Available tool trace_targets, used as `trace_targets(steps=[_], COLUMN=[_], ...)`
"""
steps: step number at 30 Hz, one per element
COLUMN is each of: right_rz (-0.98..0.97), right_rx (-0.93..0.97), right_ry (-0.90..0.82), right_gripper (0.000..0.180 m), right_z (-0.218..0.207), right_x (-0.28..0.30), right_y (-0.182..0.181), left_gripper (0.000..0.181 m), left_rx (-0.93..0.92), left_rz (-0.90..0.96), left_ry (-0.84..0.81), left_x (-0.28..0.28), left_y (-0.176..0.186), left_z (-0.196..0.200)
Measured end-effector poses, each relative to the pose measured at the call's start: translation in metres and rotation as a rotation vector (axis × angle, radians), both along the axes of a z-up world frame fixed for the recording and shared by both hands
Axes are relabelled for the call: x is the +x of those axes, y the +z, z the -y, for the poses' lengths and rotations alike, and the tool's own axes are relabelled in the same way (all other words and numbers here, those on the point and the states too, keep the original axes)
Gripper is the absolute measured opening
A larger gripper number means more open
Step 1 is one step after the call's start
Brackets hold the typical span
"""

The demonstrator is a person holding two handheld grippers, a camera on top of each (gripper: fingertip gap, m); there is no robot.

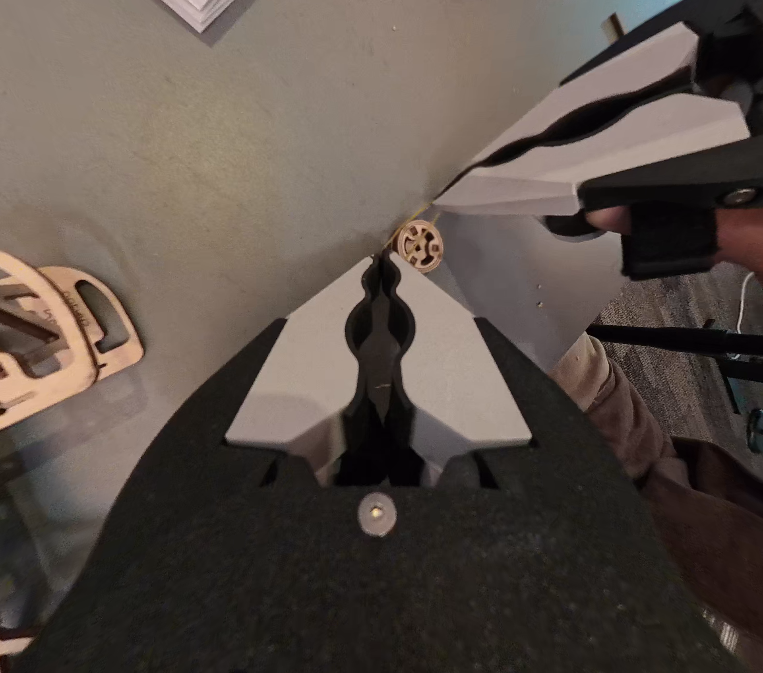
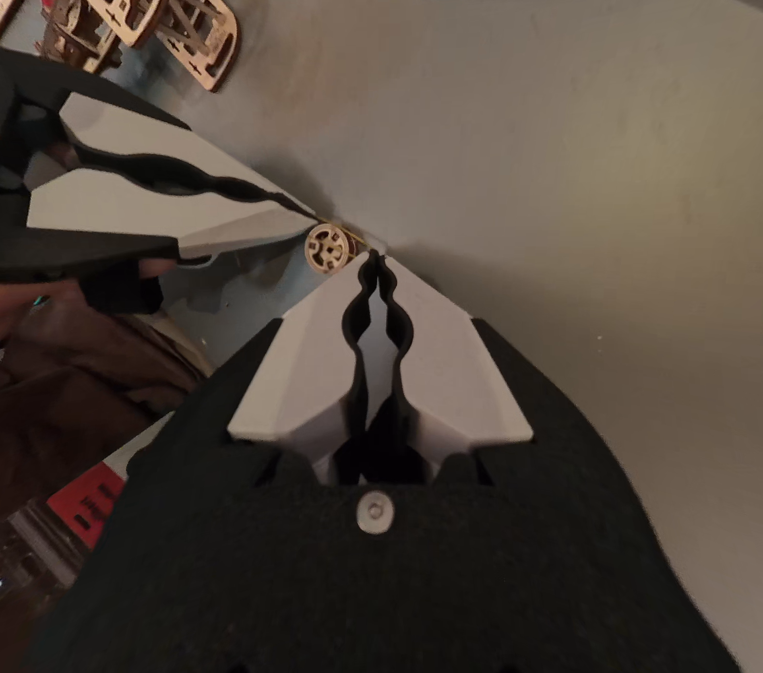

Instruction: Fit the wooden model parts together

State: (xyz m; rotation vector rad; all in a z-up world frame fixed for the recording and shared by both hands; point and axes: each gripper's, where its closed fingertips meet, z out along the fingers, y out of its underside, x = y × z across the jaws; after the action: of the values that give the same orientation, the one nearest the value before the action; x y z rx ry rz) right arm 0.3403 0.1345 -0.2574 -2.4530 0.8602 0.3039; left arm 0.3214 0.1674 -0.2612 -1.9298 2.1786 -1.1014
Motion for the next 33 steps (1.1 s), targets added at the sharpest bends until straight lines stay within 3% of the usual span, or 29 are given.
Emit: trace_targets(steps=[17,24,33], right_rz=[-0.170,-0.228,-0.190], right_rx=[0.157,0.238,0.214], right_ry=[-0.015,-0.136,-0.141], right_gripper=[0.000,0.000,0.000], right_z=[0.012,0.019,0.019], right_x=[-0.057,-0.048,-0.046], right_y=[0.004,0.002,-0.004], left_gripper=[0.000,0.000,0.000], left_rx=[0.011,-0.008,-0.026], left_rz=[0.038,0.025,-0.024], left_ry=[-0.041,-0.050,-0.095], left_x=[-0.005,-0.009,-0.036], left_y=[0.000,0.000,0.015], left_z=[0.008,0.009,0.016])
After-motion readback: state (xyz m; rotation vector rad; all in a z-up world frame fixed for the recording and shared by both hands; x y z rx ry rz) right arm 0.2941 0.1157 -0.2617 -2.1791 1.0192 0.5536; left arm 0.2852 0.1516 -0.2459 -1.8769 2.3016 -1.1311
